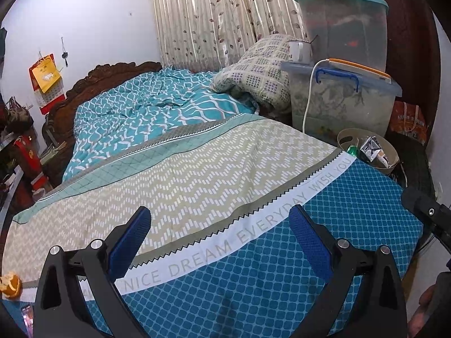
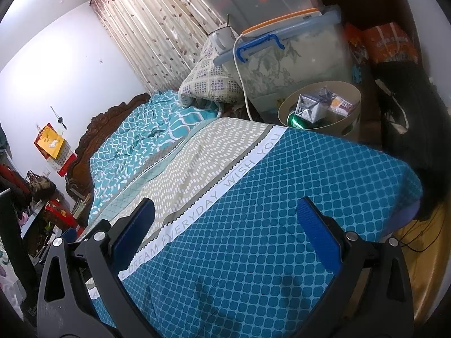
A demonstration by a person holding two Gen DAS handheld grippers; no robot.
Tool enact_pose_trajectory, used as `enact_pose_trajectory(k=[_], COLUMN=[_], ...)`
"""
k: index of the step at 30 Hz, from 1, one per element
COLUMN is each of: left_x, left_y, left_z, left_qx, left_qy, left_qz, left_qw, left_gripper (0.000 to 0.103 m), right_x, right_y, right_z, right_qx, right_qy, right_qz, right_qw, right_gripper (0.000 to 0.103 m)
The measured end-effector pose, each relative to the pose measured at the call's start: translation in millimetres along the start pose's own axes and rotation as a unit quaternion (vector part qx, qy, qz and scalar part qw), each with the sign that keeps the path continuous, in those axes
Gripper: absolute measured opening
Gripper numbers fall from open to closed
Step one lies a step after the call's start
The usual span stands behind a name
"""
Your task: Collect trash
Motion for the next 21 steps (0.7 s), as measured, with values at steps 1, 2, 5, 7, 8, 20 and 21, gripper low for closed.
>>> enact_pose_trajectory(k=[1,2,5,7,8,20,21], left_x=[0.2,0.5,1.2,1.2,1.3,1.3,1.2], left_y=[0.3,1.0,1.6,1.4,1.2,-1.5,-1.3], left_z=[-0.1,-0.6,-1.8,-2.3,-2.3,-0.4,-0.4], left_qx=[-0.001,-0.002,0.000,0.001,0.001,0.002,0.001], left_qy=[0.000,-0.001,-0.004,-0.005,-0.005,0.001,0.001], left_qz=[-0.001,-0.002,-0.004,-0.004,-0.004,0.000,0.000], left_qw=[1.0000,1.0000,1.0000,1.0000,1.0000,1.0000,1.0000], left_gripper=[0.094,0.094,0.094,0.094,0.094,0.094,0.094], right_x=[0.2,0.3,0.8,1.4,1.6,1.4,1.5], right_y=[0.1,0.1,0.8,0.5,0.5,0.2,0.4], right_z=[0.2,0.4,1.0,0.4,0.3,-1.5,-1.8], right_qx=[0.000,0.000,0.000,0.000,0.000,0.000,-0.001], right_qy=[0.000,0.001,0.003,0.003,0.003,0.001,0.001], right_qz=[0.000,-0.001,-0.003,-0.003,-0.003,-0.003,-0.003], right_qw=[1.000,1.000,1.000,1.000,1.000,1.000,1.000], right_gripper=[0.099,0.099,0.099,0.099,0.099,0.099,0.099])
Point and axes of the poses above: each gripper's, at about its wrist camera, not at the fingertips, and y roughly the way its jaws point, z to its right, x to its underside, the point moved 8 cm from there along y, roughly the way its jaws point, and after that the axes turned 12 degrees about -x, right-handed, at the moved point
